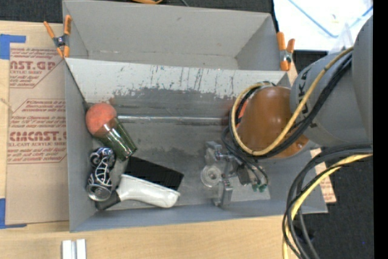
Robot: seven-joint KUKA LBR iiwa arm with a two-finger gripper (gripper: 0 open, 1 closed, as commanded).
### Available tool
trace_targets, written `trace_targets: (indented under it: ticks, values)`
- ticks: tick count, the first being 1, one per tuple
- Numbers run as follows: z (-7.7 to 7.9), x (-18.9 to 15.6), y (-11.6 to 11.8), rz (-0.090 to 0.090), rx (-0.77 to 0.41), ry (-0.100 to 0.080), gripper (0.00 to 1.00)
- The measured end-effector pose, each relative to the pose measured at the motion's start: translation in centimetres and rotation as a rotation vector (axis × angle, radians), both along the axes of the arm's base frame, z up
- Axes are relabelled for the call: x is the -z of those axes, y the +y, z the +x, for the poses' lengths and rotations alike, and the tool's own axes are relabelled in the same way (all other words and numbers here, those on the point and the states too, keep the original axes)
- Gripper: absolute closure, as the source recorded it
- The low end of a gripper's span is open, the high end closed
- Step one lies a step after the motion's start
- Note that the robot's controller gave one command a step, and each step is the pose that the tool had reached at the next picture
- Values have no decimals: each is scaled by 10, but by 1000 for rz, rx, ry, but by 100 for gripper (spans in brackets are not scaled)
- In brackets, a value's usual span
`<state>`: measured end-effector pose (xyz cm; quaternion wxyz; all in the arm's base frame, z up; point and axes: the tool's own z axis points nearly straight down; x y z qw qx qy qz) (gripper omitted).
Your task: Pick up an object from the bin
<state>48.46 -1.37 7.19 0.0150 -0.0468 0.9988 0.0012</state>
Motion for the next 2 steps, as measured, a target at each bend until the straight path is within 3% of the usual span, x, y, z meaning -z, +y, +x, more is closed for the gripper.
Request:
trace_targets:
  ticks: [1, 2]
  values:
    - [2, -1, -9, 4, 67, 25, 100]
    - [2, -1, -9, 3, 67, 25, 100]
